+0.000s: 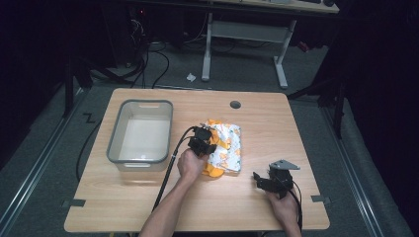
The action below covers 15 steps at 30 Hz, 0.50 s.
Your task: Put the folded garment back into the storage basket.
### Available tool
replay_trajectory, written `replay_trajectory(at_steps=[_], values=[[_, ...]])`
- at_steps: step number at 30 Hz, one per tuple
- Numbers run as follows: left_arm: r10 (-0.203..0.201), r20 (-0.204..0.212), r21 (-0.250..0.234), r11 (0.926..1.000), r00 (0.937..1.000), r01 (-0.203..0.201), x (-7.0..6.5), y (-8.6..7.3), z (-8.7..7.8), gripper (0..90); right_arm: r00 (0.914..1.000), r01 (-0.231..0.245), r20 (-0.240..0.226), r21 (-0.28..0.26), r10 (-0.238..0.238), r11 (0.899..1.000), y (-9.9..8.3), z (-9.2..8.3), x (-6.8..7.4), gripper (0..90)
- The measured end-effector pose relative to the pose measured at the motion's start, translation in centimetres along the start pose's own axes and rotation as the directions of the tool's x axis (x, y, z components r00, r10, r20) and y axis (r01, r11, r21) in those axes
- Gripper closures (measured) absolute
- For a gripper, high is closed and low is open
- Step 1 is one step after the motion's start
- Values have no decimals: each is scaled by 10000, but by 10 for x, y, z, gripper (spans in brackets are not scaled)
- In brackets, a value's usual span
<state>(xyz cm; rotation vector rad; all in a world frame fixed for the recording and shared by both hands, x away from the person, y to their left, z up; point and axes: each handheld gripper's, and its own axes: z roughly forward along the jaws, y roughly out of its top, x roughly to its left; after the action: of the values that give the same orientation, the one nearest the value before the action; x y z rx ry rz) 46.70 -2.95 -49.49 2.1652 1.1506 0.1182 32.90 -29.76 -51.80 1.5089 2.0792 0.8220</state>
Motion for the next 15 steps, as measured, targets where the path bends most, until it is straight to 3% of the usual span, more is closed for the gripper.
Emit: replay_trajectory(at_steps=[15], values=[[402,596,-886,9955,9974,-348,-7,3,-34,745,10000,1,-1,-2,-1,10000,0,0,0,267]])
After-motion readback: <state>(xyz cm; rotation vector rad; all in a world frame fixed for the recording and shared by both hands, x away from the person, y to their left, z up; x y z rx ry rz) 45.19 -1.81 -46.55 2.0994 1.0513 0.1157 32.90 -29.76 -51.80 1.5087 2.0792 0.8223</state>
